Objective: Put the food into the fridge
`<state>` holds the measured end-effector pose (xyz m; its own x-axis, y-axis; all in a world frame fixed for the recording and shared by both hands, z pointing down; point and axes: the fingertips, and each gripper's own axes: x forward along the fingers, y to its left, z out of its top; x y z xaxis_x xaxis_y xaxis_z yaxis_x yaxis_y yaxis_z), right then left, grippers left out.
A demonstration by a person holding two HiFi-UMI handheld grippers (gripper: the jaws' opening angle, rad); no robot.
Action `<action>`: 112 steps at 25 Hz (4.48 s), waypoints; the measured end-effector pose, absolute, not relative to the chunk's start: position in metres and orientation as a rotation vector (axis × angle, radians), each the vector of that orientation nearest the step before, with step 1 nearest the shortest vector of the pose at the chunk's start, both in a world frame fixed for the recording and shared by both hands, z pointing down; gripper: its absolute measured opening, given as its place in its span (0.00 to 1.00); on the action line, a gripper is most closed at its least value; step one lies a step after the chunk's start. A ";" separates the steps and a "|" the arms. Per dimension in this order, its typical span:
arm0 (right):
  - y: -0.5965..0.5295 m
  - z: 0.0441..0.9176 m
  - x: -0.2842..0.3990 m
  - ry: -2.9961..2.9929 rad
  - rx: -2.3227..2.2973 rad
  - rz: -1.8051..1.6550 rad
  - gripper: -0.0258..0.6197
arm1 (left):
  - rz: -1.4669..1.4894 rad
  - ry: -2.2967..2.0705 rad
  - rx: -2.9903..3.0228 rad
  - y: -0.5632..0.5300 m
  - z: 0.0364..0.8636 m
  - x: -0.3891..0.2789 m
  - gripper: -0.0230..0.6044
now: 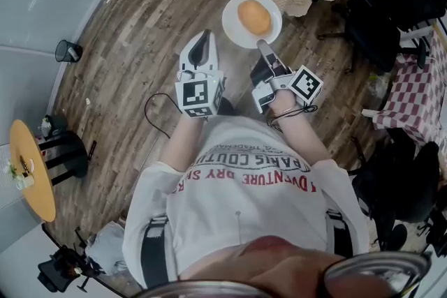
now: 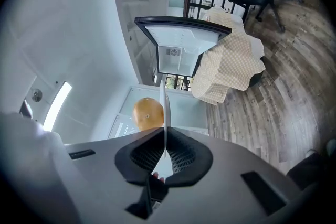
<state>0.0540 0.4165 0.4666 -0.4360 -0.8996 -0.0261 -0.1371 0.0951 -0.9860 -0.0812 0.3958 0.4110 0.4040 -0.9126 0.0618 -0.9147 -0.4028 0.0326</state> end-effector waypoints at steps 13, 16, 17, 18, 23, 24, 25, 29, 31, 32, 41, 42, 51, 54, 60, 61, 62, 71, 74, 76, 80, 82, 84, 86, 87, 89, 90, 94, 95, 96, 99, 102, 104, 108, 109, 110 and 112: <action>0.336 0.484 0.046 1.629 -1.050 -1.442 0.09 | 0.045 -1.688 2.587 0.308 0.414 -0.104 0.08; 0.299 0.484 0.041 1.577 -1.073 -1.428 0.09 | 0.021 -1.654 2.609 0.267 0.407 -0.114 0.08; 0.286 0.485 0.038 1.559 -1.084 -1.428 0.09 | 0.013 -1.642 2.616 0.253 0.406 -0.118 0.08; 0.273 0.486 0.035 1.543 -1.095 -1.427 0.09 | 0.010 -1.628 2.626 0.237 0.405 -0.122 0.08; 0.201 0.483 0.022 1.484 -1.145 -1.378 0.09 | 0.001 -1.548 2.676 0.154 0.400 -0.140 0.08; 0.186 0.483 0.019 1.473 -1.154 -1.367 0.09 | -0.001 -1.537 2.687 0.139 0.400 -0.145 0.08; 0.172 0.484 0.014 1.463 -1.165 -1.359 0.09 | -0.002 -1.530 2.698 0.124 0.400 -0.150 0.08; 0.125 0.488 -0.004 1.428 -1.185 -1.339 0.09 | 0.001 -1.507 2.731 0.074 0.400 -0.173 0.08; 0.106 0.488 -0.013 1.421 -1.189 -1.329 0.09 | 0.002 -1.491 2.737 0.055 0.402 -0.182 0.08; 0.098 0.489 -0.017 1.418 -1.191 -1.328 0.09 | 0.004 -1.486 2.735 0.046 0.404 -0.187 0.08; 0.062 0.492 -0.019 1.424 -1.256 -1.316 0.09 | 0.009 -1.512 2.698 0.023 0.417 -0.200 0.08; 0.046 0.496 -0.020 1.416 -1.255 -1.324 0.09 | 0.015 -1.520 2.694 0.009 0.421 -0.201 0.08; -0.065 0.513 -0.021 1.439 -1.178 -1.422 0.09 | 0.038 -1.573 2.650 -0.093 0.434 -0.186 0.08; -0.104 0.510 -0.007 1.440 -1.166 -1.424 0.09 | 0.047 -1.561 2.649 -0.133 0.438 -0.169 0.08; -0.179 0.497 0.034 1.494 -1.197 -1.387 0.09 | 0.071 -1.524 2.687 -0.210 0.441 -0.120 0.08; -0.190 0.493 0.041 1.493 -1.192 -1.384 0.09 | 0.072 -1.518 2.690 -0.221 0.440 -0.111 0.08; -0.199 0.490 0.048 1.491 -1.184 -1.378 0.09 | 0.068 -1.510 2.694 -0.231 0.438 -0.102 0.08; -0.241 0.491 0.110 1.418 -1.204 -1.332 0.09 | 0.090 -1.378 2.737 -0.286 0.437 -0.034 0.08; -0.250 0.493 0.130 1.392 -1.234 -1.309 0.09 | 0.123 -1.329 2.785 -0.304 0.438 -0.010 0.08; -0.254 0.492 0.143 1.366 -1.248 -1.279 0.09 | 0.130 -1.268 2.823 -0.314 0.438 0.009 0.08; -0.267 0.488 0.171 1.301 -1.285 -1.211 0.09 | 0.119 -1.132 2.879 -0.338 0.434 0.042 0.08; -0.276 0.485 0.182 1.274 -1.299 -1.179 0.09 | 0.117 -1.084 2.900 -0.351 0.433 0.053 0.08; -0.286 0.484 0.191 1.246 -1.314 -1.155 0.09 | 0.120 -1.040 2.915 -0.365 0.433 0.063 0.08; -0.296 0.484 0.201 1.208 -1.335 -1.133 0.09 | 0.135 -0.980 2.934 -0.378 0.435 0.073 0.08; -0.301 0.485 0.206 1.191 -1.349 -1.121 0.09 | 0.145 -0.946 2.945 -0.384 0.435 0.079 0.08; -0.312 0.486 0.214 1.168 -1.379 -1.098 0.09 | 0.161 -0.883 2.966 -0.396 0.436 0.088 0.08; -0.318 0.486 0.218 1.156 -1.391 -1.088 0.09 | 0.166 -0.857 2.974 -0.402 0.436 0.092 0.08; -0.338 0.488 0.234 1.096 -1.422 -1.051 0.09 | 0.178 -0.767 2.992 -0.424 0.440 0.106 0.08; -0.344 0.489 0.239 1.085 -1.427 -1.042 0.09 | 0.178 -0.752 2.995 -0.430 0.441 0.110 0.08; -0.349 0.490 0.243 1.075 -1.430 -1.036 0.09 | 0.178 -0.739 2.997 -0.435 0.442 0.113 0.08; -0.362 0.492 0.252 1.038 -1.437 -1.027 0.09 | 0.192 -0.696 2.994 -0.446 0.449 0.121 0.08; -0.370 0.497 0.259 1.006 -1.450 -1.027 0.09 | 0.210 -0.665 2.984 -0.452 0.458 0.126 0.08; -0.377 0.499 0.265 0.994 -1.447 -1.021 0.09 | 0.217 -0.653 2.982 -0.458 0.461 0.130 0.08; -0.385 0.504 0.272 0.948 -1.428 -1.021 0.09 | 0.233 -0.622 2.981 -0.461 0.467 0.136 0.08; -0.386 0.505 0.274 0.936 -1.422 -1.022 0.09 | 0.235 -0.615 2.979 -0.462 0.468 0.138 0.08; -0.388 0.506 0.275 0.926 -1.415 -1.022 0.09 | 0.239 -0.608 2.977 -0.462 0.470 0.139 0.08; -0.391 0.506 0.278 0.915 -1.403 -1.020 0.09 | 0.246 -0.597 2.972 -0.463 0.472 0.142 0.08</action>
